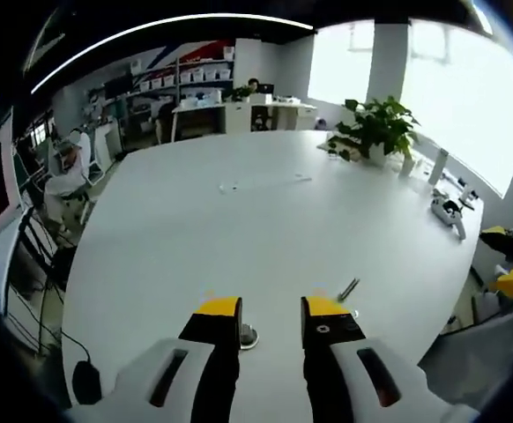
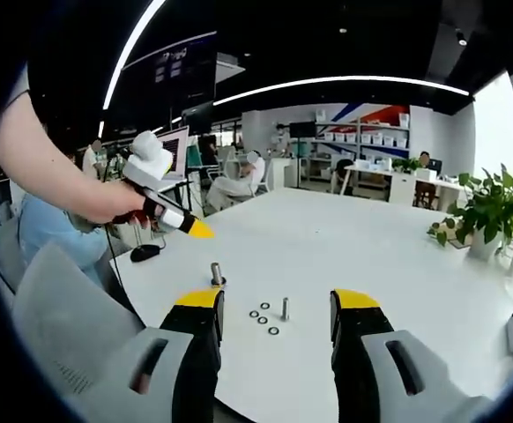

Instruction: Place the washer onto the threaded stud by aligning its center hole with the stud, sliding it down to the base, and recovering from edge contact or off-axis alignment until the washer reaches the visible bottom stop.

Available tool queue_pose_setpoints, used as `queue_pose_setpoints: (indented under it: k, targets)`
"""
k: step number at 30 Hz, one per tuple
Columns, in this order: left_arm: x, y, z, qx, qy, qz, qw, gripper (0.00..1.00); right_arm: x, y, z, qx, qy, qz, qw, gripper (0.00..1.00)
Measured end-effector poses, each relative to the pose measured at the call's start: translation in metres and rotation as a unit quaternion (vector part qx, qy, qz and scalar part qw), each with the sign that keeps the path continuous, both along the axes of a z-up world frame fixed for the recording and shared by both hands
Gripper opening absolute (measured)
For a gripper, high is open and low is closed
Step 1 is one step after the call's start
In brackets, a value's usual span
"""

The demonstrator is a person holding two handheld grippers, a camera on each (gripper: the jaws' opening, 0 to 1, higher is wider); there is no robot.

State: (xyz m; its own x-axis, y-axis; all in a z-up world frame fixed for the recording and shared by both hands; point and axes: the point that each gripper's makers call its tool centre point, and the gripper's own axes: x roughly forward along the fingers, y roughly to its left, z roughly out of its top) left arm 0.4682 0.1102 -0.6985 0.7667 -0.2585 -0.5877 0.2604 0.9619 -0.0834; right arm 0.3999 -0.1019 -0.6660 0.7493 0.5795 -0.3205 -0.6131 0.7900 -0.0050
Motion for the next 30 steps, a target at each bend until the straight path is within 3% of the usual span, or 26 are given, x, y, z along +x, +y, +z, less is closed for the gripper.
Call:
queue_pose_setpoints:
  k: [3,10,18,25,30]
  targets:
    - [-0.006,0.002,0.012,-0.023,-0.036,0.017,0.9989,0.25,-0.001,0.003,-0.002,-0.006,0.001,0.006,1.0000,0.51]
    - [-0.019,0.014,0.015,-0.037,-0.043,0.033,0.9979,0.25,-0.001,0.004,-0.004,-0.007,0.008,0.009,0.9999,0.51]
    - [-0.029,0.013,0.032,-0.034,-0.095,0.013,0.9948,0.25,-0.002,0.004,-0.004,-0.012,0.004,0.010,0.9999,0.51]
    - [-0.034,0.007,0.048,-0.055,-0.143,0.005,0.9882,0.26,-0.002,0.004,-0.004,-0.016,0.002,0.008,0.9998,0.51]
    - [-0.036,0.003,0.052,-0.077,-0.160,-0.005,0.9841,0.28,-0.001,0.005,-0.004,-0.018,0.001,0.008,0.9998,0.51]
